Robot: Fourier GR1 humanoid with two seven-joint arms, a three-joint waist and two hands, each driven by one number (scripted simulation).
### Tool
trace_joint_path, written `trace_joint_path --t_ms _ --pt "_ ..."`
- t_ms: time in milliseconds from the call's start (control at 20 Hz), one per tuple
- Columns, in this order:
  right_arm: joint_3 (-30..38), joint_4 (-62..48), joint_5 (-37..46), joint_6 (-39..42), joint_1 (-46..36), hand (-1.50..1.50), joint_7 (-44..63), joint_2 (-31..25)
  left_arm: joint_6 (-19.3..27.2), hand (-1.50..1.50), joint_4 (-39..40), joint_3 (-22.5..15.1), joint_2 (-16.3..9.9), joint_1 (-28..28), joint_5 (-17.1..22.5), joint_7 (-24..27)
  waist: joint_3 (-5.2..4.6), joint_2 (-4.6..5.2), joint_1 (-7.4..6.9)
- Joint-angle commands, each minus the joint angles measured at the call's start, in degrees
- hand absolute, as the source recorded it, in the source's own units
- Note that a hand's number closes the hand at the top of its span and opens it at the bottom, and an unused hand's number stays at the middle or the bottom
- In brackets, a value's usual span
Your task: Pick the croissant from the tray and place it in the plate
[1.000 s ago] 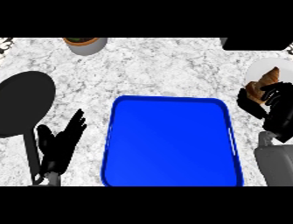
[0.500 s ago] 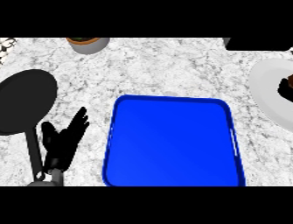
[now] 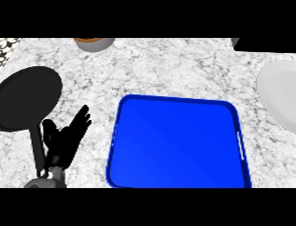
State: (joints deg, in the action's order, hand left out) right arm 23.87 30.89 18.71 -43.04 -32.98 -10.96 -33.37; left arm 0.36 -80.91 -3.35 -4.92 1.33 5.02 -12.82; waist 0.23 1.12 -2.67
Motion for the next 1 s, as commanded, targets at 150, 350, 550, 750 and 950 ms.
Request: trace_joint_path --t_ms 150,350,550,750,950 --pt "-1.82 -14.46 2.12 13.72 -2.78 -1.50 0.96 -5.61 -0.19 0.00 -0.38 -1.02 0.94 1.25 -0.16 -0.33 0.19 0.58 -1.39" --pt "2.12 -14.92 -1.83 14.84 -3.12 -1.50 -7.83 -3.82 -0.13 0.00 -0.54 -0.43 0.17 1.60 -0.30 -0.89 0.38 0.70 -1.17" --pt "7.15 -13.15 -7.25 16.72 -4.04 -1.50 -16.13 -2.26 1.45 0.00 -1.44 -0.70 0.59 1.31 -1.42 -1.14 0.43 0.39 -0.62" --pt "13.44 -13.13 -13.27 18.02 -4.53 -1.50 -21.38 -2.91 0.23 0.00 -2.47 -0.80 0.63 -0.03 -0.04 -2.07 0.34 0.17 -0.35" --pt "17.48 -15.89 -17.11 24.96 -1.79 -1.50 -24.26 -6.64 0.59 0.00 1.18 -0.67 1.53 -0.09 -0.79 1.07 0.23 0.29 0.61"
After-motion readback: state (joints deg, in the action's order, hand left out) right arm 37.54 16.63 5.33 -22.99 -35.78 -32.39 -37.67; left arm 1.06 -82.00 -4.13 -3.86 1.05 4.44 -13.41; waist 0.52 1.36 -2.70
